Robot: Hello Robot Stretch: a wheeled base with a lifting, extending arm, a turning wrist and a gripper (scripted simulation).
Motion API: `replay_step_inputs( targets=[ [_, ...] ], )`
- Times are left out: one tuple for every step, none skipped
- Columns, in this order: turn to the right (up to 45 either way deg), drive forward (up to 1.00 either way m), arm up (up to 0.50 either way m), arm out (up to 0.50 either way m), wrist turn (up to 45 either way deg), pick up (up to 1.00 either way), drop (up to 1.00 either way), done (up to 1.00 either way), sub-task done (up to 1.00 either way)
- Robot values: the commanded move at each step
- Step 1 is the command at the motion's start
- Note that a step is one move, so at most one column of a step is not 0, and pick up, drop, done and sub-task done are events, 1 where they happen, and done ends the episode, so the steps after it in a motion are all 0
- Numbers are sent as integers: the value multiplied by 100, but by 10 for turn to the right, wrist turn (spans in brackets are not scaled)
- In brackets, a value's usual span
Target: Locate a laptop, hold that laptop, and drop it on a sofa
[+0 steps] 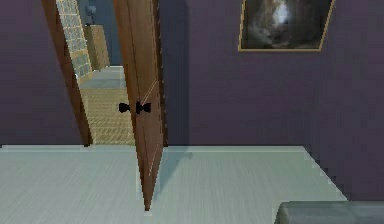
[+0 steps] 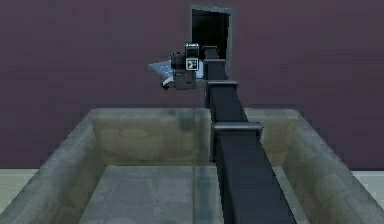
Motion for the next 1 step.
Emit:
replay_step_inputs(
  targets=[
    [0, 0, -50, 0, 0, 0, 0, 0, 0]
  ],
)
